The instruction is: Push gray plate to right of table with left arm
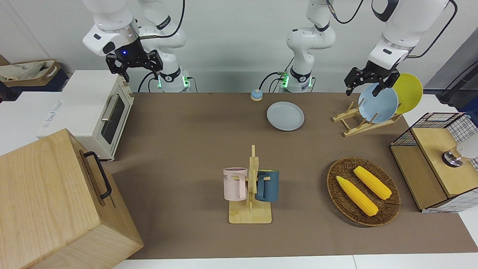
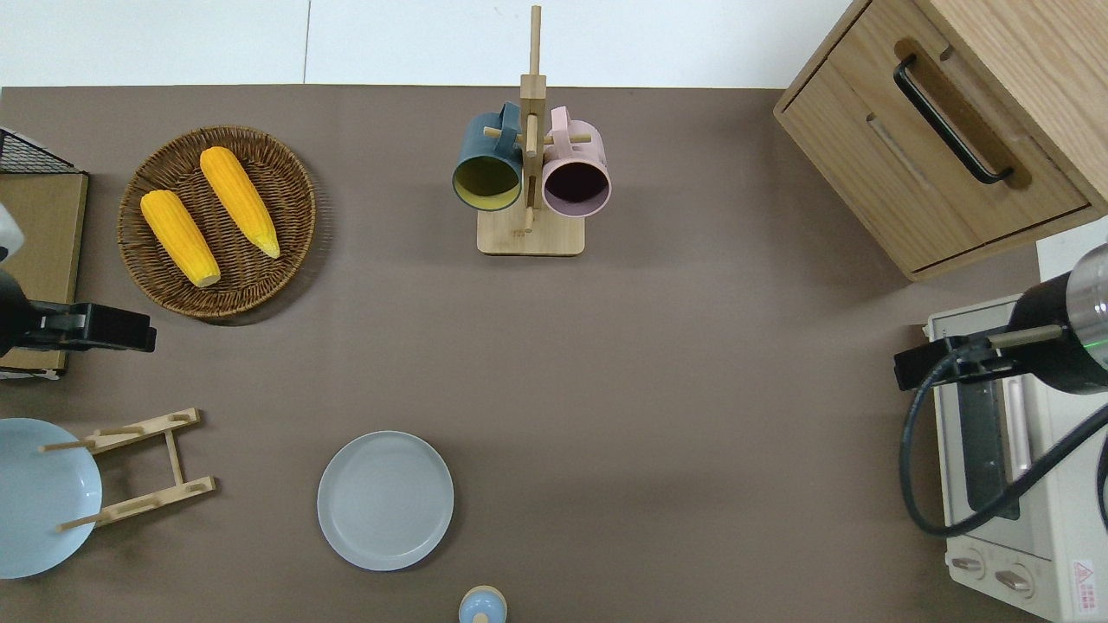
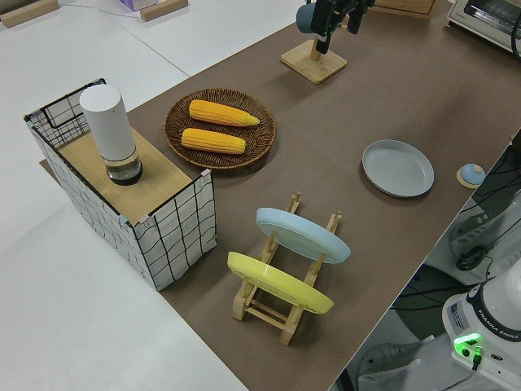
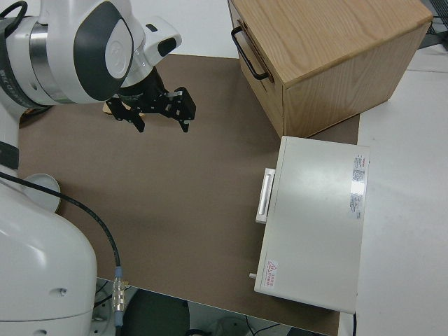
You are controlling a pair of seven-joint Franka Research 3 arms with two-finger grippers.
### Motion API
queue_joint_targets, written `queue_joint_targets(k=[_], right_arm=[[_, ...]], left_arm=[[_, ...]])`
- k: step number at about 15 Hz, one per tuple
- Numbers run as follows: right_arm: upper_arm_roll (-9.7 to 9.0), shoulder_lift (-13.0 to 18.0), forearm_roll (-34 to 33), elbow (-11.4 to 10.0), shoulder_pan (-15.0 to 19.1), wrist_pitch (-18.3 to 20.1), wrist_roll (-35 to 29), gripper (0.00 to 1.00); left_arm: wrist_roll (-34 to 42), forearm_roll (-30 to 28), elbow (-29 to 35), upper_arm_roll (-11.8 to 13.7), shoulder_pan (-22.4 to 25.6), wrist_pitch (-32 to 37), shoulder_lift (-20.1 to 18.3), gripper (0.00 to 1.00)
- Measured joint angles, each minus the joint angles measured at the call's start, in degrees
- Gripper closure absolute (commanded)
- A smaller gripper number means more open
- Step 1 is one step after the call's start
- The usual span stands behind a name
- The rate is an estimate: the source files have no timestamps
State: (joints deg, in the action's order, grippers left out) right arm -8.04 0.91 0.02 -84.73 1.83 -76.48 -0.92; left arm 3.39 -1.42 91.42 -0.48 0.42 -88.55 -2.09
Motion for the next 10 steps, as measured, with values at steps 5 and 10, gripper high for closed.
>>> queue_joint_targets(k=[5, 10], right_arm=[[0.0, 0.0, 0.0, 0.0, 0.0, 0.0, 0.0, 0.017], [0.0, 0.0, 0.0, 0.0, 0.0, 0.0, 0.0, 0.017]], left_arm=[[-0.1, 0.0, 0.0, 0.0, 0.0, 0.1, 0.1, 0.0], [-0.2, 0.0, 0.0, 0.0, 0.0, 0.6, 0.1, 0.0]])
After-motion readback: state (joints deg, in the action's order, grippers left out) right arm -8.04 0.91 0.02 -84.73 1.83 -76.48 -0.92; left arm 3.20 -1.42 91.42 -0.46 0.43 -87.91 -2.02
